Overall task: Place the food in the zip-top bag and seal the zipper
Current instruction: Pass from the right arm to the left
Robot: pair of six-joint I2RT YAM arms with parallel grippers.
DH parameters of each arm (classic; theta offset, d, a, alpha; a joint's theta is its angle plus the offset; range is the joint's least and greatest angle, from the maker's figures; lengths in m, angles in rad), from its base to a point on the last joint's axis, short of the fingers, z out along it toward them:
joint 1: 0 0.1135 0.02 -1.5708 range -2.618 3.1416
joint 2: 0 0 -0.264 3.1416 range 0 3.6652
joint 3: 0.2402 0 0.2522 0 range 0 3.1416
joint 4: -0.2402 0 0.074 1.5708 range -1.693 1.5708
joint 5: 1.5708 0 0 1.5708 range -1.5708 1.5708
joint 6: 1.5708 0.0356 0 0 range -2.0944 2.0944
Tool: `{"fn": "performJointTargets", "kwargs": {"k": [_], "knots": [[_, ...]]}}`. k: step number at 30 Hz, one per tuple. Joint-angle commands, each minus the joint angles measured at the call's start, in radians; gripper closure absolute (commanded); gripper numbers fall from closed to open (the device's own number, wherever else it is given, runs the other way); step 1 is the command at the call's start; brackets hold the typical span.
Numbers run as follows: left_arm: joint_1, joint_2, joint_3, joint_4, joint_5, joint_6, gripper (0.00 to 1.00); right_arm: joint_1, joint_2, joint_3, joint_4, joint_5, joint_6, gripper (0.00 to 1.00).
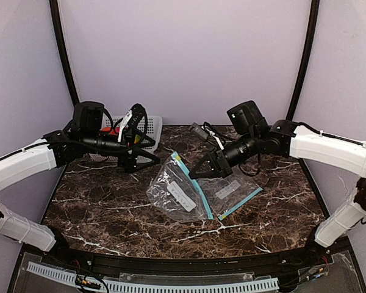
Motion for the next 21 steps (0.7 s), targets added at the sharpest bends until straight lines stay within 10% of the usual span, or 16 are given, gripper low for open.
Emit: {"fn": "performJointTargets", "kwargs": {"k": [1, 21], "knots": [[-0.007, -0.015, -0.016, 0.039, 0.094, -0.021, 0.01, 0.033, 0.043, 0.047, -0.047, -0.045, -0.046, 1.0], [-0.062, 0.069, -0.005, 0.069, 0.229, -0.084, 0.55, 0.056, 0.075, 0.09, -0.084, -0.045, -0.076, 1.0]]}}
